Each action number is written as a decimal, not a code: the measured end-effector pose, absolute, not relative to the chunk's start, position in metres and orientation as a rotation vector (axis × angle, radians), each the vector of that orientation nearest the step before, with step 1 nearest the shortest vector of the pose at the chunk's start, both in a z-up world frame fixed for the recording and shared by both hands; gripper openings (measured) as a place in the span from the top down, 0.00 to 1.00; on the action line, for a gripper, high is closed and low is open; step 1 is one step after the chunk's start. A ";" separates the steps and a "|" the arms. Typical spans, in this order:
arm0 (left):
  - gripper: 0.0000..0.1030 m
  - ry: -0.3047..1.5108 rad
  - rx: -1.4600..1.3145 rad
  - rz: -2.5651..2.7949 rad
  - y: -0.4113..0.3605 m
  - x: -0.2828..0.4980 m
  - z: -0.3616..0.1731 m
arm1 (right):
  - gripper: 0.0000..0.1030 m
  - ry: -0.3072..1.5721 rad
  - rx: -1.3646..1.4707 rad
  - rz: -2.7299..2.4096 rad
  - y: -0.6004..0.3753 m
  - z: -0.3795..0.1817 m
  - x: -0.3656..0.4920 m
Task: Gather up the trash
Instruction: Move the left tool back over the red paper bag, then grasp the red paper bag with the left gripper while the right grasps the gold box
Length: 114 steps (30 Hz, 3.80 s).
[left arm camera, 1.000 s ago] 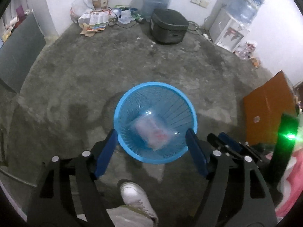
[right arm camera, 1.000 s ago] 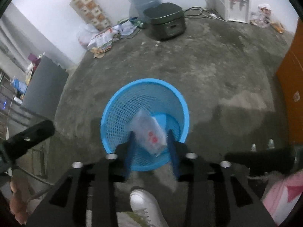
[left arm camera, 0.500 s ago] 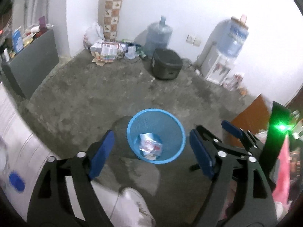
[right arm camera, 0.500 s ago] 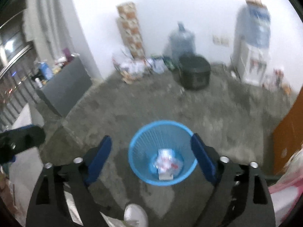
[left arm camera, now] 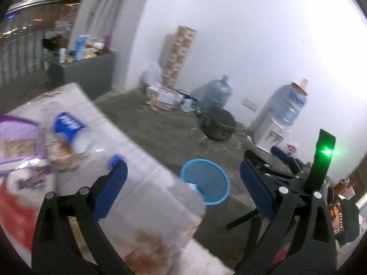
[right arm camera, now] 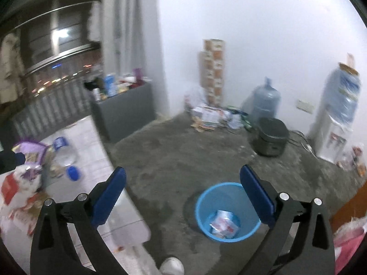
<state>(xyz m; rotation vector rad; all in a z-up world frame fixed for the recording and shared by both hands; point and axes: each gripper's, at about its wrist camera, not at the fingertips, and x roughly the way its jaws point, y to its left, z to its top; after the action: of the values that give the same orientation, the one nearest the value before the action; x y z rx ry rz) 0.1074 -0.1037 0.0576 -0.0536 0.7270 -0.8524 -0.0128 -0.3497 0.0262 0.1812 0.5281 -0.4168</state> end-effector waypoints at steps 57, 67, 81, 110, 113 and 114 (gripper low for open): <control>0.70 0.869 -0.201 -0.392 0.101 0.144 -0.003 | 0.70 1.133 0.693 0.294 -0.181 -0.084 0.135; 1.00 0.864 -0.201 -0.396 0.102 0.145 -0.004 | 0.80 1.103 0.710 0.301 -0.186 -0.081 0.131; 1.00 0.767 -0.209 -0.447 0.096 0.130 0.017 | 0.82 1.046 0.702 0.257 -0.205 -0.067 0.115; 0.55 0.928 -0.132 -0.347 0.077 0.168 -0.018 | 0.82 1.029 0.677 0.232 -0.217 -0.066 0.112; 0.60 0.902 -0.109 -0.334 0.077 0.165 -0.014 | 0.82 1.026 0.672 0.229 -0.216 -0.065 0.112; 0.66 0.889 -0.104 -0.334 0.077 0.163 -0.011 | 0.82 1.025 0.669 0.227 -0.216 -0.065 0.112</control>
<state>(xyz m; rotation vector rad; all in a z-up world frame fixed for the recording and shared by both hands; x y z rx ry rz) 0.1629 0.0766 -0.0113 -0.1037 0.8887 -0.3341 0.1123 -0.2158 -0.0645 0.6688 1.0247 0.2267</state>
